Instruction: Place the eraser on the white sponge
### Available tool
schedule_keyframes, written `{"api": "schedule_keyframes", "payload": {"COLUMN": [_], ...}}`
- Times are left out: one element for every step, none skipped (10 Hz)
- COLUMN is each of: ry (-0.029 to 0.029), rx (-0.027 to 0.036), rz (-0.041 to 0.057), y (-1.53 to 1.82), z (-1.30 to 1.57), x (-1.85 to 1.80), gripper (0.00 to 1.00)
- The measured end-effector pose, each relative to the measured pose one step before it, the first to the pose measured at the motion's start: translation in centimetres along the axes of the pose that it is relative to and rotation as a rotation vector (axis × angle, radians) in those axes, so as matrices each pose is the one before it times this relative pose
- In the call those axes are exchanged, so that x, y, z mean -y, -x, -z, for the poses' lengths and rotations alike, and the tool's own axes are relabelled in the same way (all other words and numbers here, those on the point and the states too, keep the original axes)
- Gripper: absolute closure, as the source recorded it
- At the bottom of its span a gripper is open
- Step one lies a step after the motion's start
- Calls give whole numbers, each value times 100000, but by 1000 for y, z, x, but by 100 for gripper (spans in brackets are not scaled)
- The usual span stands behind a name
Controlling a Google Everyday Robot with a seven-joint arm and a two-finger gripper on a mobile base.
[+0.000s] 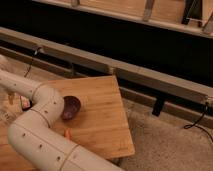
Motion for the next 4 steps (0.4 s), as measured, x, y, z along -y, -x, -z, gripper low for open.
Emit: {"api": "schedule_keyframes", "payload": {"ry": [-2088,-557,-407,461], "rx": [597,-123,-477,194], "rz": [-5767,-2113,-49,451], "y": [-45,-99,-118,29], "z": [2819,1135,-87,115], "x": [2076,901,63,-424], "gripper": [20,20,20,20]}}
